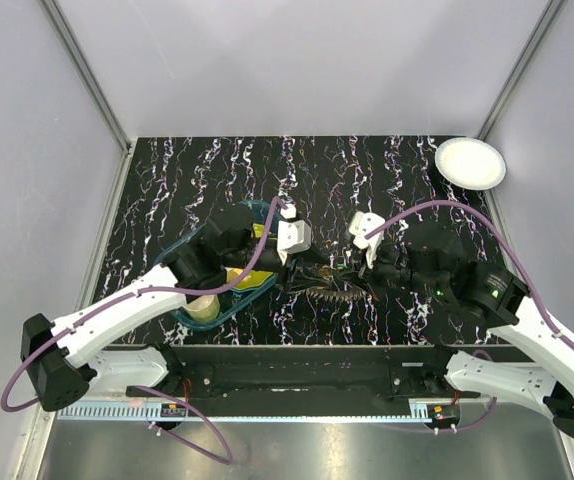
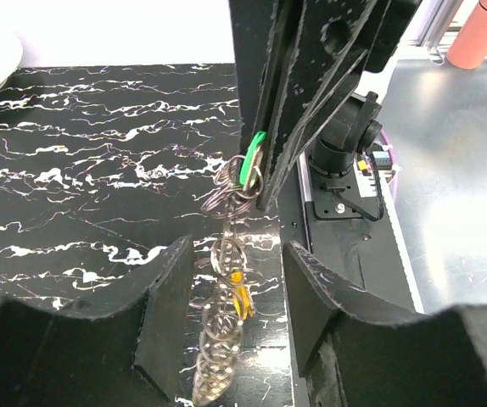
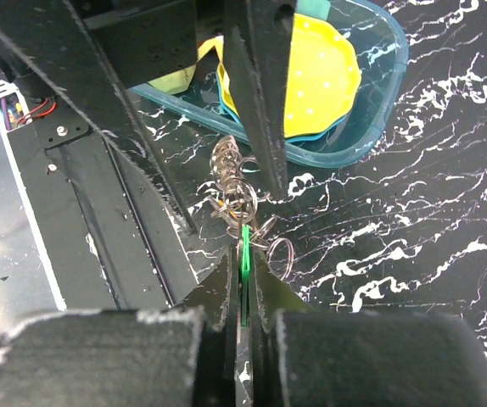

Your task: Remove the keys from the keyring

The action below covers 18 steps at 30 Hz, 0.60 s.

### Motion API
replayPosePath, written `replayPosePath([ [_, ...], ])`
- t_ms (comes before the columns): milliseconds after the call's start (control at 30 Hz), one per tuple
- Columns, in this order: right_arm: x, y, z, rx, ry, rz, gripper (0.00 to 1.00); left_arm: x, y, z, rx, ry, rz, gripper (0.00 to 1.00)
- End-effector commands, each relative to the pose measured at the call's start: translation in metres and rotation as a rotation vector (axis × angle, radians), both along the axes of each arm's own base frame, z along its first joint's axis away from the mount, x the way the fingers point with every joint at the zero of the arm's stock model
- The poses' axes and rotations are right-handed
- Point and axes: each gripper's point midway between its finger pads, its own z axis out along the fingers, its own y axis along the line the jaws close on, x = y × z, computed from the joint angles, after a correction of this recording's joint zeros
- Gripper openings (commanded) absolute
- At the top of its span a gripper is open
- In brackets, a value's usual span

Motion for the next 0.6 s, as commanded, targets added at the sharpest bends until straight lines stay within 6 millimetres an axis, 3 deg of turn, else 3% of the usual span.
replayPosePath([
  [0, -0.001, 0.006, 0.028, 0.077, -0.11, 0.062, 0.0, -0.004, -0.003, 0.034, -0.076, -0.095, -0.046, 0.49],
  [267, -0.007, 0.009, 0.028, 0.071, -0.128, 0.118, 0.0, 0.003, 0.008, 0.04, -0.04, -0.147, 0.017, 0.49],
  [567, -0.007, 0.012, 0.033, 0.082, -0.142, 0.135, 0.0, -0.006, 0.005, 0.04, -0.056, -0.099, -0.03, 0.48],
])
